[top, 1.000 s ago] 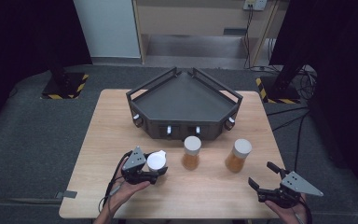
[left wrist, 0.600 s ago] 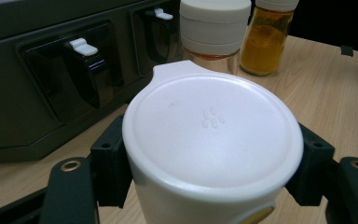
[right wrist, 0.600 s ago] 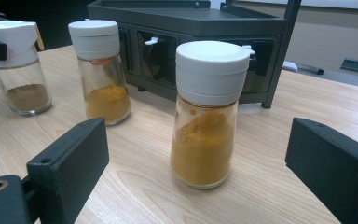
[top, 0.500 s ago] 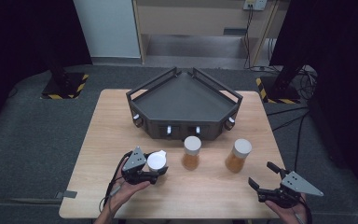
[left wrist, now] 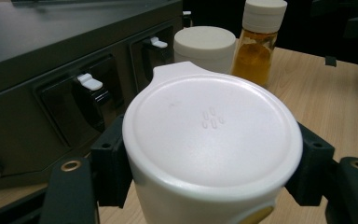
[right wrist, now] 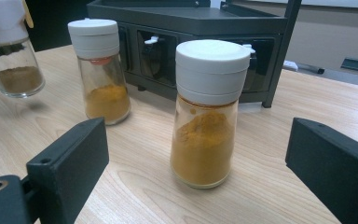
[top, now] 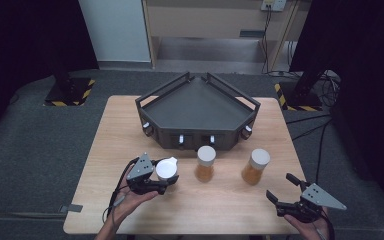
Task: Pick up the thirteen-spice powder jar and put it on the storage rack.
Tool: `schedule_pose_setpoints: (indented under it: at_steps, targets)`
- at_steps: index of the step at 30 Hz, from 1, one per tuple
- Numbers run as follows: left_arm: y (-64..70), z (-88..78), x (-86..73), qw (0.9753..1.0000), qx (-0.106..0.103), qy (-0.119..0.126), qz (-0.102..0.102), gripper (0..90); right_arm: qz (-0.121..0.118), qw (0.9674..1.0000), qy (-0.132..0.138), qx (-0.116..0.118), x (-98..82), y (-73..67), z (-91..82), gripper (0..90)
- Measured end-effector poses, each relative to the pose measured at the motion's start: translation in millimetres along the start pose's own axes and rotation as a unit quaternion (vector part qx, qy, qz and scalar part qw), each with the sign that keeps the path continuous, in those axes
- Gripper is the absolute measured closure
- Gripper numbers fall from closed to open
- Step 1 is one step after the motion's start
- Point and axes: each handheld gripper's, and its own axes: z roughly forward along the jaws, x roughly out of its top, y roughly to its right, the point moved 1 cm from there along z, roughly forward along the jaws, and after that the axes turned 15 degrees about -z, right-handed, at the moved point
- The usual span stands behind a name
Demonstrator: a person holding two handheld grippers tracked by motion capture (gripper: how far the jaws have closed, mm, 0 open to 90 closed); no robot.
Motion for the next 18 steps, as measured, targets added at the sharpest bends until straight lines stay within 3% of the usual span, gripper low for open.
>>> schedule_pose_setpoints:
  at_steps: [18]
  targets:
    - [-0.7, -10.2, 28.1, 1.0, -0.002, -0.008, 0.004, 29.5, -0.001, 1.0, -0.002, 0.0, 0.4, -0.3, 0.4, 4.9]
